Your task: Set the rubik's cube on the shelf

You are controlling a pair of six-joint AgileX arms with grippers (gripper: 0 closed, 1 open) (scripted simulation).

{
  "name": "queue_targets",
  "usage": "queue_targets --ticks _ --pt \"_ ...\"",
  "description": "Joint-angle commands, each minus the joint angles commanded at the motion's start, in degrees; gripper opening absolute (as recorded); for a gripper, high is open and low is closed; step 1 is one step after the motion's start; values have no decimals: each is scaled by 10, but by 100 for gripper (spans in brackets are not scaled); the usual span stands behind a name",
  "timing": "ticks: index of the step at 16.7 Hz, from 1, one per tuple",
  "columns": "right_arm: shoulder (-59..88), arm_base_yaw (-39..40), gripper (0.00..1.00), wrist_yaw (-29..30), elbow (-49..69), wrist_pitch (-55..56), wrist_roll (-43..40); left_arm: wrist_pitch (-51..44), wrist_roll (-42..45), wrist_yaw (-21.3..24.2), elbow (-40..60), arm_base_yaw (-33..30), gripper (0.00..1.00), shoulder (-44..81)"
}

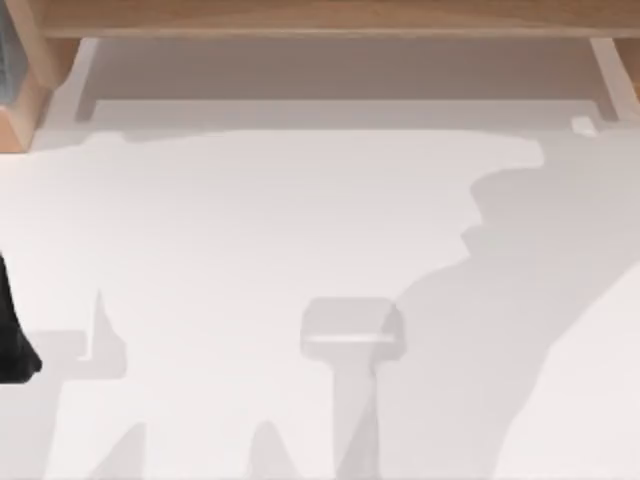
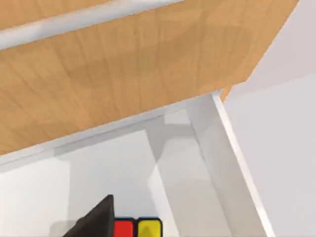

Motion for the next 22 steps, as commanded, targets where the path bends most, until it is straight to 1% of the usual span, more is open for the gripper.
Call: queue_targets --ticks 3,5,7,14,20,22 --pt "74 34 100 25 41 -125 35 0 0 0 0 0 100 0" --pt "113 54 100 36 58 -176 48 0 0 0 0 0 100 0" --pt "136 65 100 40 70 -203 53 0 0 0 0 0 100 0" --pt "142 64 100 41 70 -205 52 0 0 0 0 0 100 0" --pt "186 63 100 41 37 -129 51 0 0 0 0 0 100 0" --pt "194 67 100 42 36 -119 55 0 0 0 0 0 100 0"
